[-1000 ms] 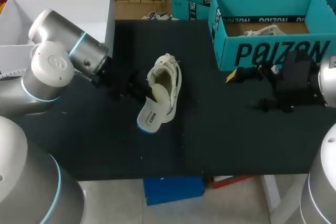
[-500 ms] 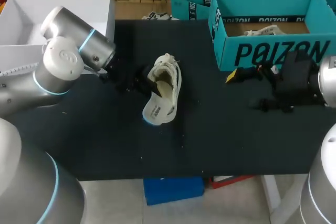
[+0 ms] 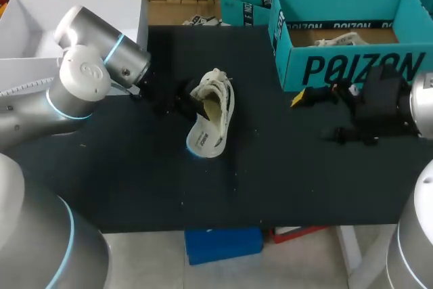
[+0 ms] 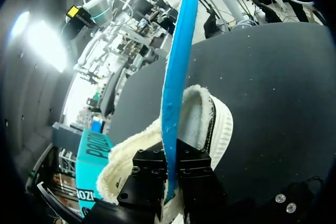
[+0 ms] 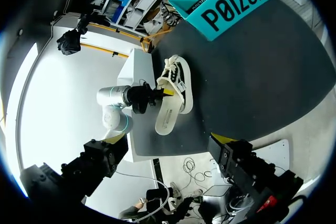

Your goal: Take the shoe out of the shoebox, open the shoe tongue, remove and reinsert the insole, then place the shoe into the shoebox

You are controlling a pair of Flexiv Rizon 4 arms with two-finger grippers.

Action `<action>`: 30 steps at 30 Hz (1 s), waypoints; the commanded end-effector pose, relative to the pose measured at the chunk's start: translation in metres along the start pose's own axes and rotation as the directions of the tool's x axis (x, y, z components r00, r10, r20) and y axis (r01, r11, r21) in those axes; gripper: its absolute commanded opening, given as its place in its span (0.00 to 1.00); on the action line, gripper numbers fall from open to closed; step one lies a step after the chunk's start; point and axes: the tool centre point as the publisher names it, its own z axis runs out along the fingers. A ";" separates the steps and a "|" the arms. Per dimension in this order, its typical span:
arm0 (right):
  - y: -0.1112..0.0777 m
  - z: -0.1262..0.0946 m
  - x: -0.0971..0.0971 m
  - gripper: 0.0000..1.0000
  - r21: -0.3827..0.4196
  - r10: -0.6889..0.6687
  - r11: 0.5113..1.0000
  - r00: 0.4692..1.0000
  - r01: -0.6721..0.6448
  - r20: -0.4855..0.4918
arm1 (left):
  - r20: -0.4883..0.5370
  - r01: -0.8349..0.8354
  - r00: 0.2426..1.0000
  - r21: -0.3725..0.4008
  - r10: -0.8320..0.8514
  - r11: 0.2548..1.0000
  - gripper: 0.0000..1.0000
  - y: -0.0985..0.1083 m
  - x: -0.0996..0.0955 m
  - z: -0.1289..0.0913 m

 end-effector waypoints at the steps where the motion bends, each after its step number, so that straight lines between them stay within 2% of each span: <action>1: 0.000 0.000 0.000 1.00 -0.001 0.000 1.000 1.000 0.000 0.001 | -0.007 -0.005 1.000 -0.003 0.005 1.000 0.29 -0.004 -0.005 -0.004; 6: 0.000 0.000 0.000 1.00 -0.001 0.000 1.000 1.000 0.000 0.001 | -0.004 -0.015 1.000 -0.002 0.015 1.000 0.38 -0.015 -0.005 -0.012; 14: 0.000 0.000 0.000 1.00 -0.001 0.000 1.000 1.000 0.000 0.001 | -0.021 -0.042 0.999 -0.005 0.042 0.999 0.35 -0.033 -0.002 -0.020; 30: 0.000 0.000 0.000 1.00 -0.001 0.000 1.000 1.000 0.000 0.001 | -0.077 -0.099 0.992 0.025 0.101 0.995 0.34 -0.062 0.007 -0.017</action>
